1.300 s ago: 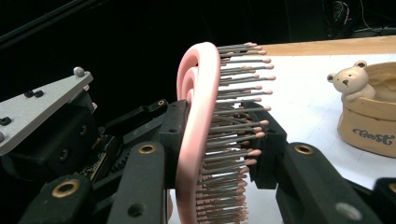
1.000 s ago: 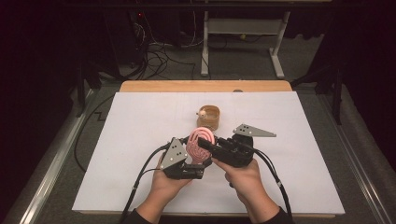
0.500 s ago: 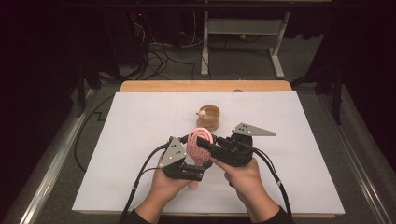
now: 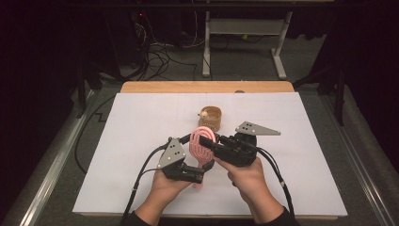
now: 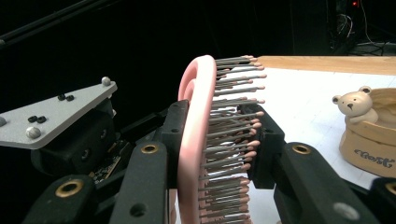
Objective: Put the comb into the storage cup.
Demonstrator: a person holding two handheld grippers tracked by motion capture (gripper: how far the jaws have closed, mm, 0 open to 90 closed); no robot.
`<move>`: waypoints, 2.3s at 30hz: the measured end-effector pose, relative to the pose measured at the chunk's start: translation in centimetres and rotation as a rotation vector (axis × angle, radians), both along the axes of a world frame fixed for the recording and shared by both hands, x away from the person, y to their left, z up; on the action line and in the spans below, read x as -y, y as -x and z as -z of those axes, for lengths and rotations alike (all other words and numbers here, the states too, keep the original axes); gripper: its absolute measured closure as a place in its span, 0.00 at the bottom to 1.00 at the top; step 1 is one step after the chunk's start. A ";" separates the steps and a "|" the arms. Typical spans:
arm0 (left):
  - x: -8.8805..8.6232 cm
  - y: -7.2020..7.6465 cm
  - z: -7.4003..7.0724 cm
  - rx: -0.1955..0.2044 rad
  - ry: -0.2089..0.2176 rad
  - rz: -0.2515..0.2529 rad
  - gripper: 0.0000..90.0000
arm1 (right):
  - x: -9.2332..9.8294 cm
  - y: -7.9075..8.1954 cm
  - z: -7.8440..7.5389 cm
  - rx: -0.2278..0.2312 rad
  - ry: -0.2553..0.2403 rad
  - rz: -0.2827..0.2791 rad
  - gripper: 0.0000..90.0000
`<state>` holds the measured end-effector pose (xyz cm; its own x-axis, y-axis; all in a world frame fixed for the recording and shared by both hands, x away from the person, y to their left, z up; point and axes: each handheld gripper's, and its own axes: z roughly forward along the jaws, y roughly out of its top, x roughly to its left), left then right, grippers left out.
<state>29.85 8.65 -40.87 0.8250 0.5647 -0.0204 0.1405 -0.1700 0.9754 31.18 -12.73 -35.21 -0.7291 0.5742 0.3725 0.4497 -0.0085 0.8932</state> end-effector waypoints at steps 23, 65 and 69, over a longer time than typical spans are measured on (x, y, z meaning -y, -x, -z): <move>-2.5 -0.3 0.6 -0.041 0.026 -0.024 0.00 | 2.2 -0.7 -0.5 0.034 0.023 0.077 0.75; -12.7 0.2 4.2 -0.065 0.005 -0.216 0.00 | 9.6 -0.5 -1.3 0.158 0.018 0.264 0.74; -12.9 0.2 4.4 -0.069 0.008 -0.218 0.00 | 10.1 -0.5 -1.3 0.158 0.027 0.283 0.74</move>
